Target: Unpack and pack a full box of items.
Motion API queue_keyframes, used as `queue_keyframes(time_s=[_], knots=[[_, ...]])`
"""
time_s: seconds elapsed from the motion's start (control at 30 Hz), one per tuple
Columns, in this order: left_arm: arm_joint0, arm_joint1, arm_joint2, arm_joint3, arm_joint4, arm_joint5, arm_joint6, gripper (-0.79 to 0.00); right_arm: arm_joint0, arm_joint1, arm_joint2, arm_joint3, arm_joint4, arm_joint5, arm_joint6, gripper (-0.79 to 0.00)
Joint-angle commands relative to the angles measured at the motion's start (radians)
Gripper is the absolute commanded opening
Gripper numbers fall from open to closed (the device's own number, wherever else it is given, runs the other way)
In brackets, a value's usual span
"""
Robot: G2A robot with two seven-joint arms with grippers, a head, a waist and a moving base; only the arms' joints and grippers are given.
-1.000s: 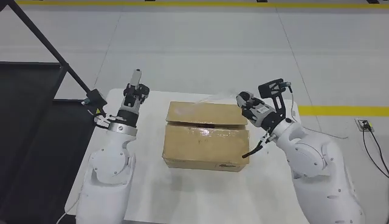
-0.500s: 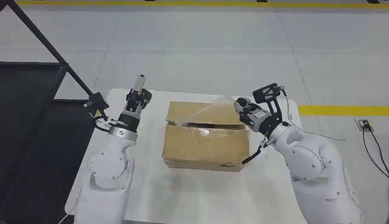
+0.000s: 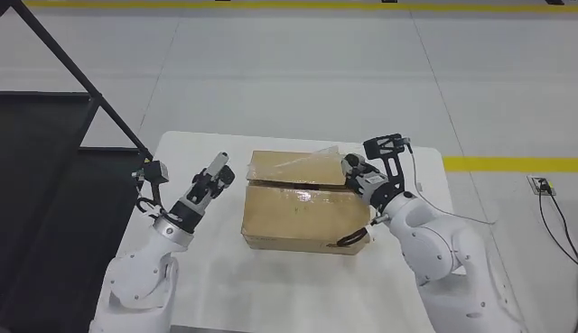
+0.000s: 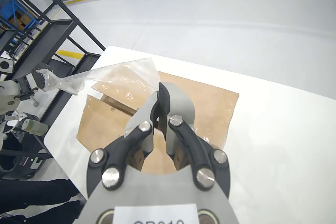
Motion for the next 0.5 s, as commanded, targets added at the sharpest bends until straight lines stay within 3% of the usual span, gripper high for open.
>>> queue_keyframes(time_s=[0.0,0.2,0.47], knots=[[0.009,0.006,-0.012,-0.004,-0.007,0.001,-0.037,-0.566,-0.008,0.001,0.003,-0.015,0.006,0.012,0.022,-0.785],[0.016,0.02,-0.004,-0.006,-0.003,-0.004,-0.123,-0.61,-0.009,0.004,-0.001,-0.043,0.015,0.024,0.061,-0.785],[-0.015,0.031,0.031,0.024,0.037,-0.017,-0.122,-0.634,0.006,0.005,-0.018,-0.04,0.011,0.026,0.084,-0.785]])
